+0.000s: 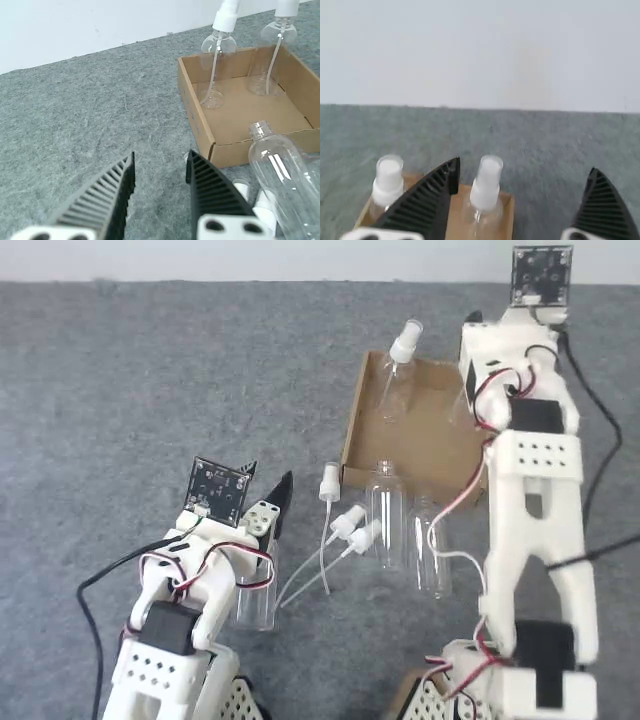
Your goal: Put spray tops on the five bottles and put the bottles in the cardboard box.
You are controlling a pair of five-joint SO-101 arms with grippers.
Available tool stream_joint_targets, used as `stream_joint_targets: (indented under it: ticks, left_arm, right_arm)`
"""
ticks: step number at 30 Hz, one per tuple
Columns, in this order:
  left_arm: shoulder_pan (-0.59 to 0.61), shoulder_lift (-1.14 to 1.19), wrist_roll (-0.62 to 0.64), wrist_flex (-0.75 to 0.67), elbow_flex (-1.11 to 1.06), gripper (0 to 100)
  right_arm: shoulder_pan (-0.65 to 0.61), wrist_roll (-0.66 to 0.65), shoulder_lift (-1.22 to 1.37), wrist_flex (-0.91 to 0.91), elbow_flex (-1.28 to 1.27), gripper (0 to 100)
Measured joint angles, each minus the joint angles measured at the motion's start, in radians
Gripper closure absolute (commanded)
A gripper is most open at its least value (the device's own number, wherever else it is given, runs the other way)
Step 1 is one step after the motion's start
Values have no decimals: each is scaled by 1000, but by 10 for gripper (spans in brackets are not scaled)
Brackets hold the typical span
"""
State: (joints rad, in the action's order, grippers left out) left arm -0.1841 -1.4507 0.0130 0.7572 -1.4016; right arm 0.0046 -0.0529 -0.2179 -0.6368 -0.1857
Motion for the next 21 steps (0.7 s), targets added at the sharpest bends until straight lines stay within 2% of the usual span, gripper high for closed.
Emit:
stream_joint_targets:
  ticks: [10,16,21]
  left_arm:
    - [0,0,0,0,0,852]
    - [0,0,0,0,0,852]
    - [0,0,0,0,0,852]
  right_arm:
    - [-2,-2,-66,-531,0,673]
    - [-95,-21,-66,-839,0,673]
    - [-192,-31,-75,-875,-109,673]
